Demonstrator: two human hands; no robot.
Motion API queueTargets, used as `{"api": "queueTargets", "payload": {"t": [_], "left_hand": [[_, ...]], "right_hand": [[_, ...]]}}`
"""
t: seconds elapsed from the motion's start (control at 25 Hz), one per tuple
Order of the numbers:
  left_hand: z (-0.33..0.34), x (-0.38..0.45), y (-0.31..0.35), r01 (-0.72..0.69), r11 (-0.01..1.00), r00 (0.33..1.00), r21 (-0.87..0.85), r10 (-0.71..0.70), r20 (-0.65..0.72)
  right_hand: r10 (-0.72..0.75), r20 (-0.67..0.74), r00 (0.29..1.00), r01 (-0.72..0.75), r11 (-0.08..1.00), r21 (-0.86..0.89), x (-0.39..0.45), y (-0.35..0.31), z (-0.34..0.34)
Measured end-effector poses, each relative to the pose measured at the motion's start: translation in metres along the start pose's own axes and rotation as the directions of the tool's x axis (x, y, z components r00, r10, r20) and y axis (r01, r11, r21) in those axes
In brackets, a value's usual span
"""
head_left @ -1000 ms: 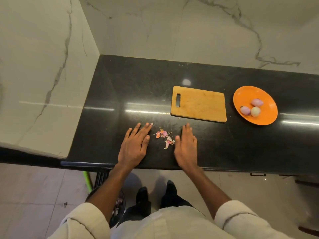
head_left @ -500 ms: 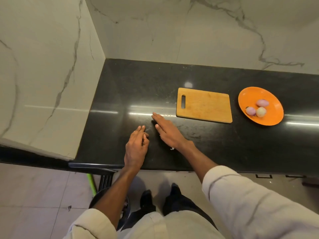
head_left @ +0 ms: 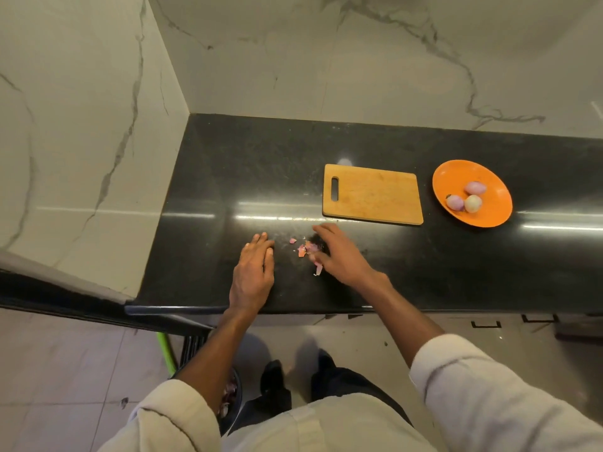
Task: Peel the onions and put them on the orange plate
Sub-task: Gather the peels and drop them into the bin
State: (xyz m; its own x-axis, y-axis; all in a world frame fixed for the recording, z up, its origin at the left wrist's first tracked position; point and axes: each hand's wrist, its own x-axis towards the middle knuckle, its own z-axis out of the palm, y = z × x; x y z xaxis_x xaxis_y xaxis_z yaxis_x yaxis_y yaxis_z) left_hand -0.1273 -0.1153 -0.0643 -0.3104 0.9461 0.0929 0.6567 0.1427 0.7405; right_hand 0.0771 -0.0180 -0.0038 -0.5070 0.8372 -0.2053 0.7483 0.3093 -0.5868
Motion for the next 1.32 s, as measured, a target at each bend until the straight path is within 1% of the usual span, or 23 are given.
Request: {"api": "queueTargets", "payload": {"t": [0.08,0.12,0.2,0.28,0.36,0.48,0.6,0.64,0.68,0.76,0.8,0.84,0.88,0.92,1.0,1.08,1.12,1.16,1.2,1.24,1.28,1.32], "left_hand": [[0.000,0.001,-0.002,-0.005,0.999,1.000,-0.039,0.006,0.008],[0.000,0.003,-0.002,-0.002,0.999,1.000,-0.054,0.003,0.013],[0.000,0.004,-0.001,0.029,0.999,0.999,-0.046,-0.028,0.026],[0.003,0.000,0.004,0.044,0.999,0.998,0.011,-0.045,0.035],[0.005,-0.004,0.008,0.033,0.995,0.999,0.094,-0.036,0.030],[0.008,-0.003,0.011,0.009,0.977,0.999,0.215,-0.016,0.031],[0.010,-0.004,0.015,0.001,0.954,0.999,0.299,-0.016,0.046],[0.010,-0.004,0.014,-0.002,0.949,0.999,0.316,-0.014,0.047],[0.009,-0.002,0.014,-0.003,0.948,0.999,0.318,-0.013,0.048],[0.010,-0.002,0.012,0.004,0.953,0.999,0.304,-0.019,0.046],[0.011,-0.003,0.011,0.005,0.955,0.999,0.295,-0.019,0.044],[0.012,-0.004,0.010,0.000,0.957,0.999,0.289,-0.014,0.043],[0.012,-0.004,0.010,-0.007,0.958,0.999,0.285,-0.006,0.044],[0.013,-0.004,0.009,-0.011,0.959,0.999,0.283,-0.002,0.045],[0.013,-0.004,0.007,-0.004,0.965,0.999,0.263,-0.009,0.049],[0.012,-0.006,0.010,-0.031,0.971,0.998,0.237,0.017,0.062],[0.011,-0.009,0.014,-0.059,0.966,0.996,0.253,0.039,0.083],[0.011,-0.011,0.019,-0.096,0.948,0.990,0.303,0.061,0.125],[0.011,-0.012,0.027,-0.125,0.924,0.981,0.362,0.061,0.181],[0.010,-0.010,0.035,-0.136,0.903,0.968,0.406,0.035,0.247],[0.010,-0.006,0.043,-0.126,0.895,0.950,0.428,-0.015,0.312],[0.009,-0.001,0.050,-0.100,0.899,0.929,0.427,-0.069,0.363]], "right_hand": [[0.159,0.053,0.986,-0.156,0.986,-0.057,-0.020,0.013,-0.008],[0.209,0.080,0.975,-0.203,0.976,-0.080,-0.026,0.016,-0.006],[0.232,0.076,0.970,-0.224,0.969,-0.102,-0.028,0.013,0.004],[0.212,0.034,0.977,-0.208,0.974,-0.087,-0.022,0.004,0.013],[0.138,0.034,0.990,-0.134,0.987,-0.084,-0.013,-0.004,0.017],[-0.043,0.081,0.996,0.048,0.997,-0.056,0.001,-0.004,0.011],[-0.129,-0.012,0.992,0.128,0.991,-0.043,0.027,0.001,-0.007],[-0.149,-0.007,0.989,0.149,0.988,-0.044,0.039,-0.001,-0.012],[-0.178,0.036,0.983,0.180,0.983,-0.038,0.051,-0.002,-0.013],[-0.280,0.180,0.943,0.295,0.953,-0.065,0.063,-0.003,-0.006],[-0.344,0.221,0.913,0.373,0.922,-0.103,0.063,0.000,0.001],[-0.403,0.238,0.883,0.443,0.885,-0.145,0.056,0.005,0.008],[-0.439,0.228,0.869,0.481,0.858,-0.182,0.045,0.009,0.014],[-0.460,0.215,0.861,0.500,0.844,-0.196,0.033,0.013,0.018],[-0.487,0.217,0.846,0.524,0.836,-0.166,0.010,0.015,0.019],[-0.468,0.229,0.854,0.505,0.852,-0.142,-0.004,0.016,0.009],[-0.435,0.187,0.881,0.460,0.881,-0.116,-0.007,0.020,0.003],[-0.365,0.118,0.924,0.375,0.924,-0.080,-0.010,0.026,-0.005],[-0.257,0.064,0.964,0.260,0.965,-0.041,-0.012,0.033,-0.013],[-0.127,0.064,0.990,0.129,0.991,-0.023,-0.013,0.039,-0.019],[-0.020,0.102,0.995,0.025,0.999,-0.041,-0.013,0.043,-0.022],[0.048,0.139,0.989,-0.035,0.995,-0.089,-0.011,0.042,-0.021]]}}
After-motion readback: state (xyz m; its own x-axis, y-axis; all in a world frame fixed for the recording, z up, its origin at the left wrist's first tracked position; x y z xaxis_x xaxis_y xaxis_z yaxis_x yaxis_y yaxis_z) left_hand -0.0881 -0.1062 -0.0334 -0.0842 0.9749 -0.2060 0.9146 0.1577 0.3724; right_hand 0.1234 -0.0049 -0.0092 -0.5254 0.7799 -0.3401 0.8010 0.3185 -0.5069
